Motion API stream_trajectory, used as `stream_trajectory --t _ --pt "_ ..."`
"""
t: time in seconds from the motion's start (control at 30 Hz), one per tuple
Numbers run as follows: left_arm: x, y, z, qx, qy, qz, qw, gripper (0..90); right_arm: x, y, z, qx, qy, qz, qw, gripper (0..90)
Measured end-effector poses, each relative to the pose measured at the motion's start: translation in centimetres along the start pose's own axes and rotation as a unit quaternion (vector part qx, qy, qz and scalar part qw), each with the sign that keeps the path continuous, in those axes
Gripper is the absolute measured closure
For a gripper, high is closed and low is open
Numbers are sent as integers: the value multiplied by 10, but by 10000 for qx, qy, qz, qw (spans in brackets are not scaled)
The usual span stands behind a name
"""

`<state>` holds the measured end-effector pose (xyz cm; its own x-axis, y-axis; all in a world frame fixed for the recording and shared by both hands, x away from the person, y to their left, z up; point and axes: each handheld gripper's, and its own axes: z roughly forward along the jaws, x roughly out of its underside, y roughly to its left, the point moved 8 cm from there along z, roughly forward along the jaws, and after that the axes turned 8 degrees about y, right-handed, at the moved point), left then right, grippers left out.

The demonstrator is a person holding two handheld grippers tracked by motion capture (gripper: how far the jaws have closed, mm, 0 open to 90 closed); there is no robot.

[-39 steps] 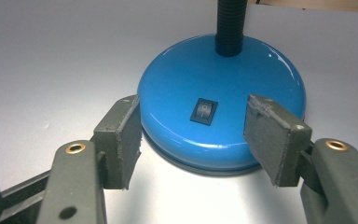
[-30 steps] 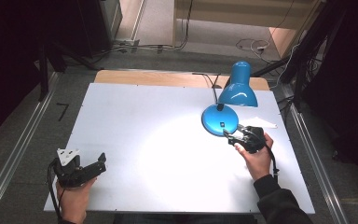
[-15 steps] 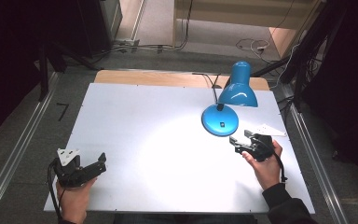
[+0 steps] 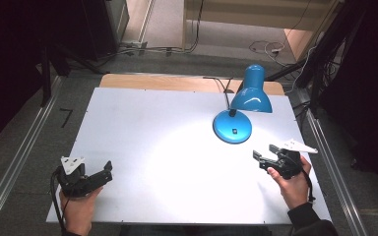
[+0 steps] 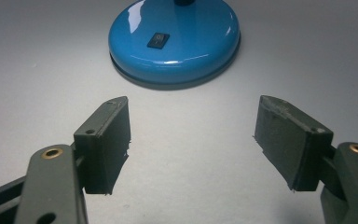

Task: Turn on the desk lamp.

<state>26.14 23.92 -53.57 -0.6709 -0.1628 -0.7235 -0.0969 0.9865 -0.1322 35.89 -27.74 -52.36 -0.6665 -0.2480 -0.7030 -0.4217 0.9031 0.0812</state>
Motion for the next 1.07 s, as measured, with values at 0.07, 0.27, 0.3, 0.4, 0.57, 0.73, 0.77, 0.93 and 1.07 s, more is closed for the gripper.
stream_trajectory --t 0.07,0.27,0.3,0.4,0.57,0.73,0.77,0.93,1.07 --pt "0 0 0 0 -4 -6 10000 33 4 -3 -2 26 36 15 10000 250" --pt "0 0 0 10 5 -1 10000 33 15 -13 -7 122 58 34 9999 241" --pt "0 0 0 10 5 -1 10000 33 17 -15 -7 144 74 36 9999 240" --pt "0 -1 0 12 -4 -2 10000 33 23 -20 -9 210 104 45 9997 236" --pt "0 0 0 6 4 0 10000 33 35 -29 -14 327 173 34 9993 228" --pt "0 -1 0 12 -3 -4 10000 33 43 -37 -21 358 193 165 9990 227" --pt "0 -1 0 16 -1 -5 10000 33 44 -40 -23 384 173 177 9990 227" --pt "0 -1 0 9 1 9 10000 33 56 -53 -31 480 196 367 9980 207" --pt "0 -2 1 12 18 24 10000 33 61 -62 -28 560 300 471 9969 188"
